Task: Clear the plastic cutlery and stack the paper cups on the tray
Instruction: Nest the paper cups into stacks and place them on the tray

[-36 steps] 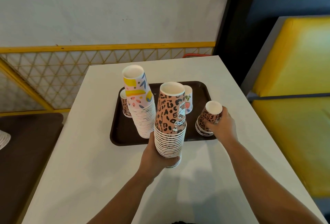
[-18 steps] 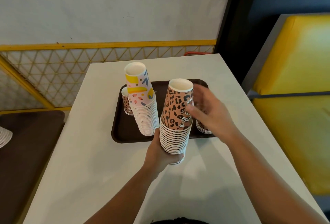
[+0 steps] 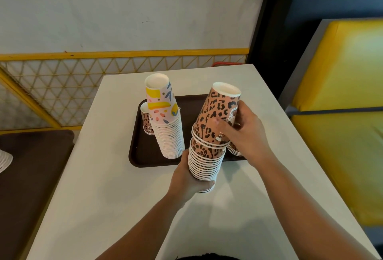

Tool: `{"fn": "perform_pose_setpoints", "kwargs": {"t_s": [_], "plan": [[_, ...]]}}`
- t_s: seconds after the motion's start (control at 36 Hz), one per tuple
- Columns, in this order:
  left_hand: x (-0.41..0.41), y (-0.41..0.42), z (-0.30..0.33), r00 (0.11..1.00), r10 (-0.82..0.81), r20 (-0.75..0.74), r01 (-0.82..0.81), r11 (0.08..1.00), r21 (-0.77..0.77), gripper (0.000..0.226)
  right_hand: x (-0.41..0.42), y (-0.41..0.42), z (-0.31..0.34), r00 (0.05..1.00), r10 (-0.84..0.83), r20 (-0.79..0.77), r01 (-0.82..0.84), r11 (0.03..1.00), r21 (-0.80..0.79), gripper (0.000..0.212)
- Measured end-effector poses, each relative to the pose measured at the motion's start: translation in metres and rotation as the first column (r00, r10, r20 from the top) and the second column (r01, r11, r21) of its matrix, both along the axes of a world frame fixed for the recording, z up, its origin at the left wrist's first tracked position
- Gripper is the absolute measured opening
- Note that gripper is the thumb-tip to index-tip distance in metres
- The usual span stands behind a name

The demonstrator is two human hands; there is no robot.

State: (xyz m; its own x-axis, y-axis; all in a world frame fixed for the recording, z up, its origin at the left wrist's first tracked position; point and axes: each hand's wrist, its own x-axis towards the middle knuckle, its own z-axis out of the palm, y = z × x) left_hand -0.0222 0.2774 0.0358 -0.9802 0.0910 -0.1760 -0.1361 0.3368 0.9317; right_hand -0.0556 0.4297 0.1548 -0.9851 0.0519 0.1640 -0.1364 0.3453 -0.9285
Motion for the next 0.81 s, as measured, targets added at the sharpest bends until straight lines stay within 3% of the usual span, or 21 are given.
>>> {"fn": "perform_pose_setpoints", "kwargs": {"t_s": [0.11, 0.22, 0.31, 0.36, 0.44, 0.56, 0.72, 0.81], "plan": [[0.001, 0.001, 0.002, 1.000, -0.015, 0.015, 0.014, 1.000, 0.015, 0.085, -0.004, 0.008, 0.007, 0.998, -0.061, 0.009, 0.062, 0.982, -0.179, 0.040], [0.003, 0.002, 0.001, 0.999, -0.021, 0.031, 0.020, 1.000, 0.020, 0.083, -0.013, 0.023, 0.017, 0.991, -0.131, 0.038, 0.132, 0.842, -0.522, 0.022], [0.003, 0.003, 0.001, 0.999, -0.023, 0.041, 0.023, 1.000, 0.008, 0.085, -0.021, 0.037, 0.016, 0.963, -0.268, 0.026, 0.232, 0.776, -0.586, 0.018], [0.002, 0.002, 0.001, 0.999, -0.020, 0.042, 0.021, 1.000, -0.003, 0.088, -0.028, 0.045, 0.008, 0.933, -0.359, 0.008, 0.310, 0.792, -0.526, 0.031], [0.001, 0.003, 0.003, 0.999, -0.018, 0.045, 0.018, 1.000, -0.013, 0.087, -0.035, 0.053, -0.012, 0.892, -0.452, -0.023, 0.424, 0.851, -0.311, 0.042], [-0.002, 0.005, 0.005, 0.998, -0.021, 0.056, 0.021, 1.000, -0.007, 0.091, -0.037, 0.058, -0.042, 0.890, -0.454, -0.043, 0.454, 0.891, -0.013, 0.058], [-0.005, 0.008, 0.009, 0.998, -0.043, 0.056, 0.045, 0.998, -0.042, 0.089, -0.036, 0.065, -0.080, 0.913, -0.403, 0.065, 0.391, 0.909, 0.145, 0.068], [-0.005, 0.008, 0.010, 0.997, -0.046, 0.059, 0.048, 0.998, -0.040, 0.088, -0.031, 0.061, -0.077, 0.913, -0.407, -0.002, 0.400, 0.896, 0.196, 0.070]]}}
